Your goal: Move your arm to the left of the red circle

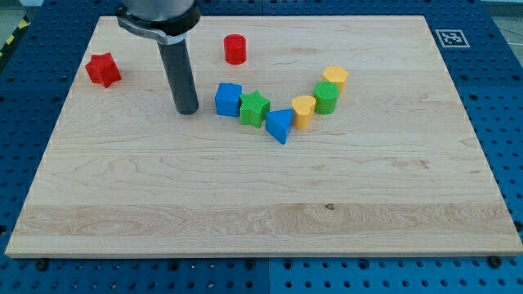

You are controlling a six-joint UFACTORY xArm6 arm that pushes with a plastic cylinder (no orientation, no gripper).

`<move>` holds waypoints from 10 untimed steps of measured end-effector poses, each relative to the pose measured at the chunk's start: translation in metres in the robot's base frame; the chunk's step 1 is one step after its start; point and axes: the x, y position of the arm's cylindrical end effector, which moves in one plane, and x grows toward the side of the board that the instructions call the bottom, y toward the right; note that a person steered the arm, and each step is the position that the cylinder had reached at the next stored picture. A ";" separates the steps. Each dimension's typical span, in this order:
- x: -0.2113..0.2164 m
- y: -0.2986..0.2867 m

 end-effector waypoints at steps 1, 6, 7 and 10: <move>0.000 0.000; -0.036 -0.006; -0.043 -0.008; -0.051 -0.008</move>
